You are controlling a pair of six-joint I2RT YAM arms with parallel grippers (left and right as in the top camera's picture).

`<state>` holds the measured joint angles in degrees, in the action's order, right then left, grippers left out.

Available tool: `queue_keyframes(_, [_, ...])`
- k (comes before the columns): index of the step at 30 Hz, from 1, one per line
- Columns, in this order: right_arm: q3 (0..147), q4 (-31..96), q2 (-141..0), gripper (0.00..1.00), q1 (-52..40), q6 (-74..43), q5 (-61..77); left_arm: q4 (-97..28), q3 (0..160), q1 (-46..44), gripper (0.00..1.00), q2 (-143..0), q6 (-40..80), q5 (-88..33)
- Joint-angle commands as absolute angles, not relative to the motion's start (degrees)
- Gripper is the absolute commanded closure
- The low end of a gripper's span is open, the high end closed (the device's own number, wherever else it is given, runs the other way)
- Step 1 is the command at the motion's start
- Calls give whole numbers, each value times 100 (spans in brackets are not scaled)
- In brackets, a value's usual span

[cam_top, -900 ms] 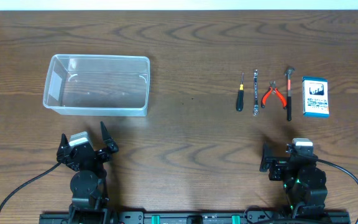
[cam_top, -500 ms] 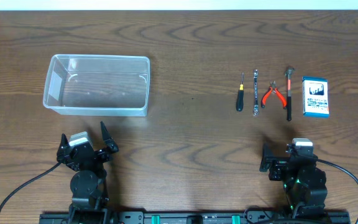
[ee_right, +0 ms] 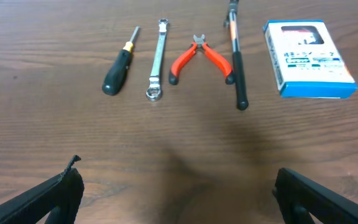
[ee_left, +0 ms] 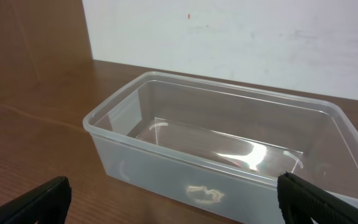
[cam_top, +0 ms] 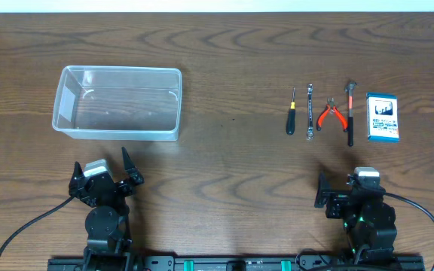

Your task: Pack container

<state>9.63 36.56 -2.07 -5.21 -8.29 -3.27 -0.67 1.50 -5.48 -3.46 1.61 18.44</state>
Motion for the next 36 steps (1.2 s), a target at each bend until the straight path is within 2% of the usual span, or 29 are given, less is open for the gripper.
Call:
queue_keyframes(1, [891,3555,-141,1,-486,-1166,-25,-235,23,-565,2,-325,152,1955])
queue_keyframes(5, [917,2930,-141,1,-486,-1831,550,-235,23,-565,2,-325,152,1957])
queue_keyframes(10, [1422,2268,-429,1,-491,-1782,663,-235,23,-565,2,-325,152,1955])
queue_keyframes(12, [1824,2058,-869,1,-491,-1393,598,-235,23,-565,2,-325,152,1955])
queue_keyframes(15, [2834,2143,-2141,1,-495,-878,617,-235,23,-565,2,-325,152,1957])
queue_keyframes(22, [6049,3520,-5655,1,-805,-521,596,-235,23,-565,2,-325,152,1957])
queue_keyframes(28, [8903,4403,-7992,1,-1741,-523,794,-235,23,-565,2,-325,152,1957])
queue_keyframes(32, [9539,4003,-8912,1,-2331,-482,2112,-235,23,-565,2,-325,152,1957])
queue_keyframes(33, [9553,3811,-9080,2,-2438,-515,2110,-235,23,-565,2,-325,152,1957])
queue_keyframes(34, [9568,3660,-9255,12,-2567,-692,1865,-235,23,-565,2,-325,152,1955])
queue_keyframes(35, [9577,3583,-9400,15,-2692,-1046,1426,-235,23,-565,2,-325,152,1957])
queue_keyframes(36, [9594,3553,-9542,12,-2836,-1391,915,-235,23,-565,2,-325,152,1955])
